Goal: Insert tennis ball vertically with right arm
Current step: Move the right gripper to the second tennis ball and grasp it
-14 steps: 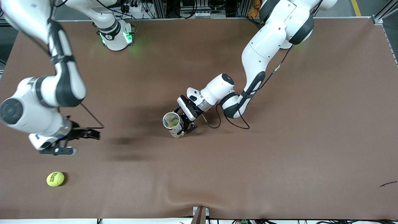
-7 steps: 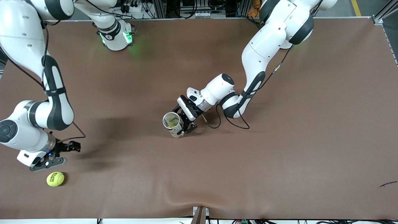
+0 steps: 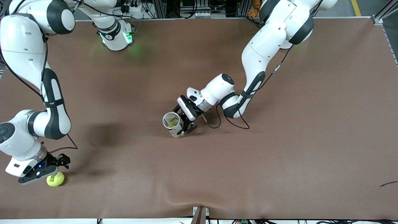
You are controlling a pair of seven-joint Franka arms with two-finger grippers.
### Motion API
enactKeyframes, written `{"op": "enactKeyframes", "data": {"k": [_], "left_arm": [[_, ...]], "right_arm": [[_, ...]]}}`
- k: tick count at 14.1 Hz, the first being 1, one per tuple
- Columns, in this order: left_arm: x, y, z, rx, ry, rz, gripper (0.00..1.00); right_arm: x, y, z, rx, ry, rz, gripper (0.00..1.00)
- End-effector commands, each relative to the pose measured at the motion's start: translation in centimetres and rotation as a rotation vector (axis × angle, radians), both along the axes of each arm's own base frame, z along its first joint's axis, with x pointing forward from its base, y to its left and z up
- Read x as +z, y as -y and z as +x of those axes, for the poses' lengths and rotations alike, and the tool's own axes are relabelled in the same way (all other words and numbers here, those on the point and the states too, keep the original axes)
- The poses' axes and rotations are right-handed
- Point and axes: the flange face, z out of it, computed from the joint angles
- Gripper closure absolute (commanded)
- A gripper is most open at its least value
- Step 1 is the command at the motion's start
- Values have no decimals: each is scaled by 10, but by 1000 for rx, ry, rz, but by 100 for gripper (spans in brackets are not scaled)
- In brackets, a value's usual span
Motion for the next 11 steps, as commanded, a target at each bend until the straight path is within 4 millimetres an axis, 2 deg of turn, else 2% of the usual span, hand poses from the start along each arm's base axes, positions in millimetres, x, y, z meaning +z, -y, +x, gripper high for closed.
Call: {"op": "enactKeyframes", "data": {"k": [1,3,8,11], "left_arm": [[5,2,1,-9,20,8,21],[7,1,2,-10,25,8,20],[10,1,3,-13,34,9,20],[13,-3,8,-16,53,12,21]], "right_arm": [[-30,19,13,60,119,-45,0],[-44,29,12,72,170,-66,0],[-72,38,7,52,189,-63,0],[-76,42,5,45,199,-62,0]]}}
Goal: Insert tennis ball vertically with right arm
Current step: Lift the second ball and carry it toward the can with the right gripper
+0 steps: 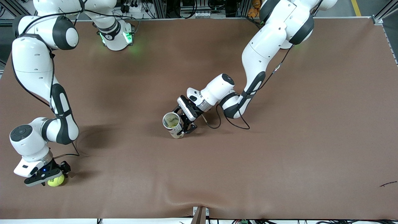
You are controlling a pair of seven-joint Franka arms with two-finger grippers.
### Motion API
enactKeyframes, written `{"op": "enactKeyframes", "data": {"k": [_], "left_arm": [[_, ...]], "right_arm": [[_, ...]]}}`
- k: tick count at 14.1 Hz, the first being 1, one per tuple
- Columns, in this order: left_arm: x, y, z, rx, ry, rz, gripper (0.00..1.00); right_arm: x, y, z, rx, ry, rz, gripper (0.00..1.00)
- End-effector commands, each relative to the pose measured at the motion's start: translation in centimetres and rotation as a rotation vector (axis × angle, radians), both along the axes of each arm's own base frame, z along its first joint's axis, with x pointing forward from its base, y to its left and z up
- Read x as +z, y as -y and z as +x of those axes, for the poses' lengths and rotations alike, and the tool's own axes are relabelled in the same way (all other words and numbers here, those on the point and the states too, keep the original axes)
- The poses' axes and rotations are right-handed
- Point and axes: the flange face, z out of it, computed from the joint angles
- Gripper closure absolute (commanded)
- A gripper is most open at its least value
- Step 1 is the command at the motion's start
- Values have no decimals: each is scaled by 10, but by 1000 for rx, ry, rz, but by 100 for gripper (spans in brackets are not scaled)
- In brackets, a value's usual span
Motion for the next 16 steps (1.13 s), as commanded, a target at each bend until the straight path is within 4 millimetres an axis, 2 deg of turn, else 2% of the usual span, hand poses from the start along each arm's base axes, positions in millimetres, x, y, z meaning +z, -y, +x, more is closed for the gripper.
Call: {"op": "enactKeyframes", "data": {"k": [1,2,3,4,5,8,10,12,14,16], "left_arm": [[10,1,2,-12,31,5,21],[11,2,2,-10,29,1,21],[12,1,3,-10,33,3,21],[12,0,4,-10,34,3,21],[11,1,3,-11,32,3,21],[12,0,5,-7,34,2,21],[13,0,5,-5,33,-1,21],[12,-1,6,-5,34,2,21],[12,0,5,-7,34,1,21],[11,-1,5,-8,33,5,21]], "right_arm": [[-2,8,3,25,50,-12,6],[-3,9,3,21,49,-9,33],[-3,8,3,21,48,-8,51],[-2,8,3,19,51,-7,62],[1,7,4,19,54,-7,66],[38,-16,14,42,88,6,65],[69,-42,19,58,41,35,65],[103,-76,20,-9,-40,123,65],[137,-123,17,-69,-114,189,65],[175,-172,5,-153,-215,236,64]]}}
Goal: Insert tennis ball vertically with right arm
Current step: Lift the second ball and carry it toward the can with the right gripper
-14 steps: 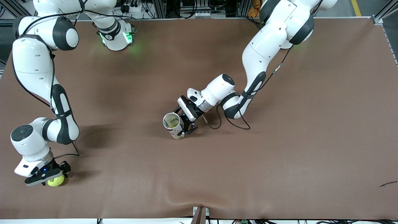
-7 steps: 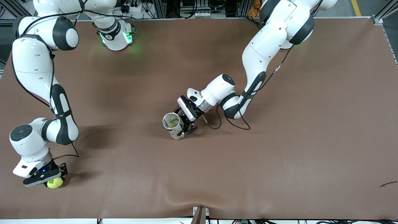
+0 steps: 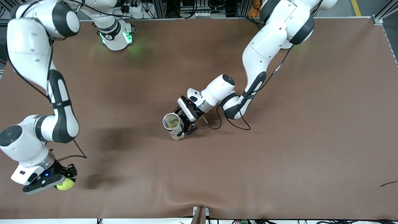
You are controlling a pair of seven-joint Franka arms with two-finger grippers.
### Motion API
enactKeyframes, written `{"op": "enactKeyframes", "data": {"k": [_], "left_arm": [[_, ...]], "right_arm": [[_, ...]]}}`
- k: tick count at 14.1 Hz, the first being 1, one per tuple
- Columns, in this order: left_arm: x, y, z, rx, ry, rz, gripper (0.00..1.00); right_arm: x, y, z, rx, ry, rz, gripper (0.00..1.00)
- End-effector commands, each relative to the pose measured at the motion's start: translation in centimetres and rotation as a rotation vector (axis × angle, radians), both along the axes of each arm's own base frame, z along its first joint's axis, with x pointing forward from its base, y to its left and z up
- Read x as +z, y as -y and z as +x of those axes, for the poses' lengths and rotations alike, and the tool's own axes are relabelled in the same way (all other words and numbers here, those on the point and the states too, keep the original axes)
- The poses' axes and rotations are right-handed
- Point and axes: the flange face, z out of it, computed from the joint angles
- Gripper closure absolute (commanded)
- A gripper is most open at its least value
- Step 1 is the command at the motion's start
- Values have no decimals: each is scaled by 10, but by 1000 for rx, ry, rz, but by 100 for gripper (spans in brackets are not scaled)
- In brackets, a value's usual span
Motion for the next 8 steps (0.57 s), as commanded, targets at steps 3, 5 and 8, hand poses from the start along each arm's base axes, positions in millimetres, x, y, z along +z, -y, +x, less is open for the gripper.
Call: {"op": "enactKeyframes", "data": {"k": [3,5,8], "left_arm": [[5,0,0,-7,14,5,21],[5,1,-1,-7,13,5,21],[4,1,-2,-11,13,6,21]], "right_arm": [[89,-138,-53,-241,-250,79,64],[102,-196,-77,-389,-316,99,64],[113,-291,-113,-563,-355,156,64]]}}
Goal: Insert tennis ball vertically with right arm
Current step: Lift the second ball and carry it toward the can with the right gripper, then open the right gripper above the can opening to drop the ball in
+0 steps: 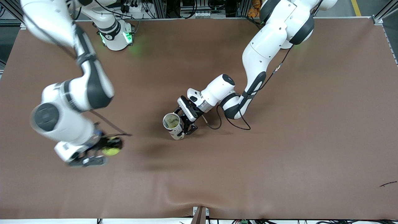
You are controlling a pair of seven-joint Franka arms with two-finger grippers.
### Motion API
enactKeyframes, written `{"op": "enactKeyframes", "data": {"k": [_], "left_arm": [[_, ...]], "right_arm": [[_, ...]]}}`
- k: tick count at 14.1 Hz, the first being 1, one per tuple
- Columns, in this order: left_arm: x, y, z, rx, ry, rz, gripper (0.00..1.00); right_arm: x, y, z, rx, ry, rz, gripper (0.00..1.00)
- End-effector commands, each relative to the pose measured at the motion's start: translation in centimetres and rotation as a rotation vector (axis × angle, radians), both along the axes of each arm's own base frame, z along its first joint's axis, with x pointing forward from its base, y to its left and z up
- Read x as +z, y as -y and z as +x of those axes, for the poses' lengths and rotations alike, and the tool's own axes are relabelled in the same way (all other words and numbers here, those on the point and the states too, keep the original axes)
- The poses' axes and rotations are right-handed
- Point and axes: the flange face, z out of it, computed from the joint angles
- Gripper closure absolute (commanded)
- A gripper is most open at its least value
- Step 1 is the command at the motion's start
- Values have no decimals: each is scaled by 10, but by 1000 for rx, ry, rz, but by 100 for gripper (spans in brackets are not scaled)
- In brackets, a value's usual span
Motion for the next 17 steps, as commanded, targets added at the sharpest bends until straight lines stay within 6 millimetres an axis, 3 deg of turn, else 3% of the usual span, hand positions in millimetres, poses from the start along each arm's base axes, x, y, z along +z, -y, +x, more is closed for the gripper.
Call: {"op": "enactKeyframes", "data": {"k": [1,3,6,9,12,13,14,17], "left_arm": [[5,0,0,-7,15,5,21],[4,1,-2,-12,14,6,21],[1,3,-5,-15,9,8,20],[1,3,-5,-17,11,9,20],[0,4,-7,-19,8,11,20],[1,4,-6,-19,10,10,20],[1,4,-6,-19,10,10,20],[1,3,-6,-17,10,10,20]], "right_arm": [[4,-65,-33,-180,-33,22,64],[1,-106,-52,-257,-45,22,64],[-1,-136,-68,-308,-52,22,59],[-4,-155,-79,-333,-93,55,54],[-12,-158,-84,-363,-143,82,48],[-18,-157,-85,-363,-150,73,32],[-20,-157,-86,-363,-151,67,0],[-20,-152,-83,-368,-150,67,0]]}}
